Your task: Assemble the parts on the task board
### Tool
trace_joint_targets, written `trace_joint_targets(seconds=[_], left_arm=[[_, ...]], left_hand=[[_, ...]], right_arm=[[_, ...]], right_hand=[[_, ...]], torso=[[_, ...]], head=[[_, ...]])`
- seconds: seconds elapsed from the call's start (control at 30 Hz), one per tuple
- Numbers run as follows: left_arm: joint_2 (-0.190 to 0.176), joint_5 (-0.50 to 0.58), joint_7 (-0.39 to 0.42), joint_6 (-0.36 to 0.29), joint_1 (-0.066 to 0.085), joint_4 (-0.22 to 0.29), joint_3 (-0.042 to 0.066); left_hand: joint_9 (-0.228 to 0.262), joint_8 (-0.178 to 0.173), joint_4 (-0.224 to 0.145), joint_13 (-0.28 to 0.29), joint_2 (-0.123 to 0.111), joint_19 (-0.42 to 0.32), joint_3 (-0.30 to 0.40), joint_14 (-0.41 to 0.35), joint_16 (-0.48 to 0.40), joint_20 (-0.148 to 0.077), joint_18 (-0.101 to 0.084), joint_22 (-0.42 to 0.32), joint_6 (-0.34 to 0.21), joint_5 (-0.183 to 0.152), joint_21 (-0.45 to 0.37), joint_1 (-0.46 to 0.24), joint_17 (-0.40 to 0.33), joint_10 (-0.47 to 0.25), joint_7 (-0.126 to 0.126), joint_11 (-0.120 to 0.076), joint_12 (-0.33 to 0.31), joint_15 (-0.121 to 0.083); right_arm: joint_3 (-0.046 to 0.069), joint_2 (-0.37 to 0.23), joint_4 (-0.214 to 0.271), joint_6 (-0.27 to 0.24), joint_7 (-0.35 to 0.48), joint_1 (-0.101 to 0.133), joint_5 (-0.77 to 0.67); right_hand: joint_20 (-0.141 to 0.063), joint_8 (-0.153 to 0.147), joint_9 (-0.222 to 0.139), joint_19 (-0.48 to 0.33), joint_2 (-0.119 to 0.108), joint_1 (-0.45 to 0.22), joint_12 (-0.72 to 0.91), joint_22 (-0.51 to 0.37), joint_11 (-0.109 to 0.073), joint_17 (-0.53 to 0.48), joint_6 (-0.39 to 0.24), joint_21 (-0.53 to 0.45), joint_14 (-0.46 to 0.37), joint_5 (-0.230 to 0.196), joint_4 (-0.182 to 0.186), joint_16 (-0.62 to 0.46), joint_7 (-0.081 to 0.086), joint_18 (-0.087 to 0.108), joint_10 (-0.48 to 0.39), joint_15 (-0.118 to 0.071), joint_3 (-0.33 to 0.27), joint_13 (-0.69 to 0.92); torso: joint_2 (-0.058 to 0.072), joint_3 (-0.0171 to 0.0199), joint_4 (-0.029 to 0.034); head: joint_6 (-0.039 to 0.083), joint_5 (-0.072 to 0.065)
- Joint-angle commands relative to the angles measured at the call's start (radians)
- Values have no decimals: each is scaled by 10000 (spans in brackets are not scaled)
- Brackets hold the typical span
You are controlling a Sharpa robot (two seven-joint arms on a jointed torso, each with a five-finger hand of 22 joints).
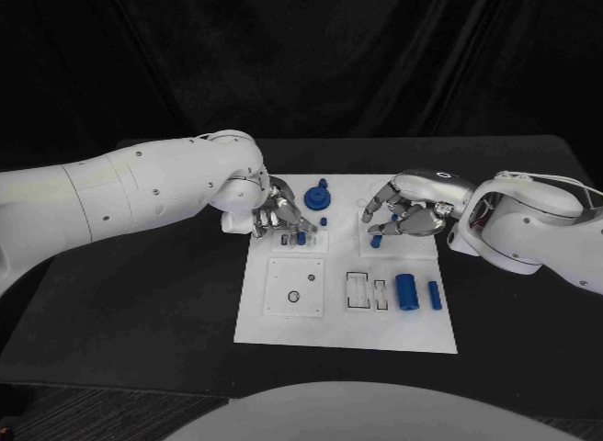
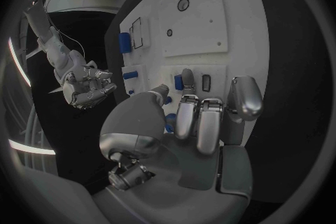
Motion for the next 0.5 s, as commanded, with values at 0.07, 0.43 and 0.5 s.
trace_joint_targets(seconds=[0.07,0.43,0.5], left_arm=[[-16,-17,189,-110,-26,17,3],[-703,-16,-121,-490,119,822,6],[-962,-16,-176,-623,297,1095,7]], left_hand=[[33,-48,-28,1477,-185,92,-125,983,71,-6,47,1461,47,-81,53,-2,2553,85,-1,-24,61,-63],[195,30,-132,1662,-282,395,-358,1056,104,-61,-25,1564,233,-99,407,123,2634,358,-82,-103,221,-137],[212,36,-149,1675,-286,418,-375,1056,104,-69,-30,1571,244,-96,432,152,2634,377,-91,-112,231,-145]], right_arm=[[5,2,-11,16,-181,-28,-40],[7,-141,85,-253,-137,-19,-41],[7,-204,137,-441,-97,-2,-41]], right_hand=[[16,52,13,-70,55,-13,-33,887,17,-14,54,-63,-9,35,56,-56,51,97,-58,88,0,484],[26,59,23,-84,33,-43,-49,874,34,-43,67,-130,-17,19,76,-80,59,104,-77,102,-18,457],[34,60,29,-84,16,-77,-52,872,42,-49,70,-143,-19,-6,100,-85,65,105,-81,110,-36,451]], torso=[[-2,4,-7],[-9,-3,-5],[-7,-3,0]], head=[[-1,20],[-1,86],[-1,98]])
